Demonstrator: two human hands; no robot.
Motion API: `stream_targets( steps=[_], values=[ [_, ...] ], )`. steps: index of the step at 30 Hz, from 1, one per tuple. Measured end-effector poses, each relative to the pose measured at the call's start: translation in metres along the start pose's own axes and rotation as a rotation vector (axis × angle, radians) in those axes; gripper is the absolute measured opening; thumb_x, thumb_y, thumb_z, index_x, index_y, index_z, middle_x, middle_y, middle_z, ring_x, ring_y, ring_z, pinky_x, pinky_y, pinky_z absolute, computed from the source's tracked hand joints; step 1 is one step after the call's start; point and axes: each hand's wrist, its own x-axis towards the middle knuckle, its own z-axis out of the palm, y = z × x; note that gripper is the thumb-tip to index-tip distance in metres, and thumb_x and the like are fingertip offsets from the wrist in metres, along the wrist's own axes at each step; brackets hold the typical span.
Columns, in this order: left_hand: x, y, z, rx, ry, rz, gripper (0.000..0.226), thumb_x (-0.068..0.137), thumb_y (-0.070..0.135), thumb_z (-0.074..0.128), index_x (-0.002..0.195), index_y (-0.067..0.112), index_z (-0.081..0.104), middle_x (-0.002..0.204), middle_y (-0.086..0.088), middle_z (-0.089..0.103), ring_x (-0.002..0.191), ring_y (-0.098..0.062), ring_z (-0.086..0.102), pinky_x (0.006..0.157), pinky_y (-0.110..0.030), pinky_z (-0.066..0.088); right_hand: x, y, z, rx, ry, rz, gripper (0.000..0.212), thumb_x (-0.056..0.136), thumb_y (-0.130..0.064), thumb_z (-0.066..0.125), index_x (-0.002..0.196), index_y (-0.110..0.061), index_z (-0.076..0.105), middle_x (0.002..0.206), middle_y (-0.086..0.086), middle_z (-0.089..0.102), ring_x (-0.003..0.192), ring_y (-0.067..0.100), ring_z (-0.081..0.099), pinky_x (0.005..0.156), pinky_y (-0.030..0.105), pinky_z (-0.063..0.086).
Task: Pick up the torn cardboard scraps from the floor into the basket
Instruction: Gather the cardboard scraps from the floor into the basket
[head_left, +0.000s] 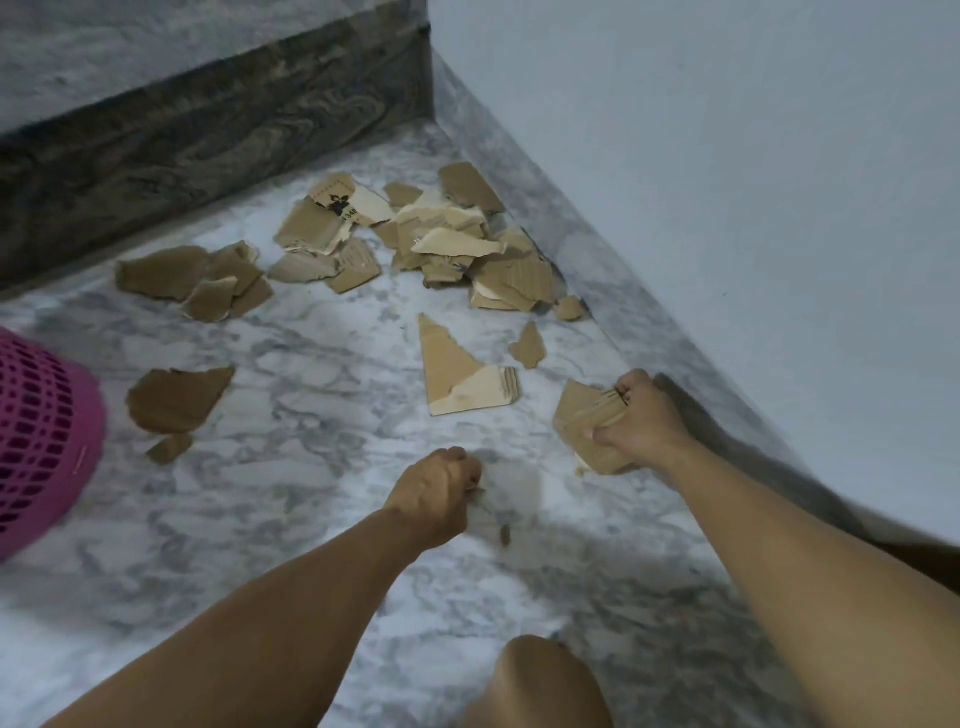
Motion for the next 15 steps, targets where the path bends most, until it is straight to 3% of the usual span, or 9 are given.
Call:
stream_targets(
  steps=[5,10,15],
  values=[
    [0.005,-0.001,-0.010,-0.161,-0.038,-0.024,0.023,0.082,0.001,0.056,0.102,0.011,0.060,0.107,-0.005,0.058,0.097,-0.025,0.058,0.077,-0.030,0.048,0.012,-0.023,-0.005,0.069,-0.010,-0.066,0.057,0.070,-0.018,0.084,0.118,-0.014,0.054,0.109,0.005,0.065,0.095,0.019,0.061,0.074,0.023,0.043],
    [0.004,0.023,-0.009,-0.148,-0.171,0.101,0.040,0.080,0.001,0.062,0.116,0.018,0.057,0.115,0.001,0.057,0.102,-0.020,0.057,0.080,-0.031,0.050,0.011,-0.027,-0.001,0.071,-0.018,-0.064,0.053,0.068,-0.026,0.085,0.109,-0.022,0.052,0.105,0.000,0.065,0.097,0.021,0.063,0.084,0.033,0.053],
    [0.005,0.037,0.008,-0.055,-0.235,0.214,0.035,0.082,0.010,0.069,0.115,0.019,0.062,0.111,0.002,0.052,0.095,-0.020,0.059,0.071,-0.029,0.046,0.008,-0.025,-0.002,0.109,-0.022,-0.044,0.048,0.068,-0.023,0.086,0.104,-0.021,0.055,0.101,0.000,0.066,0.094,0.021,0.065,0.086,0.037,0.055]
  ],
)
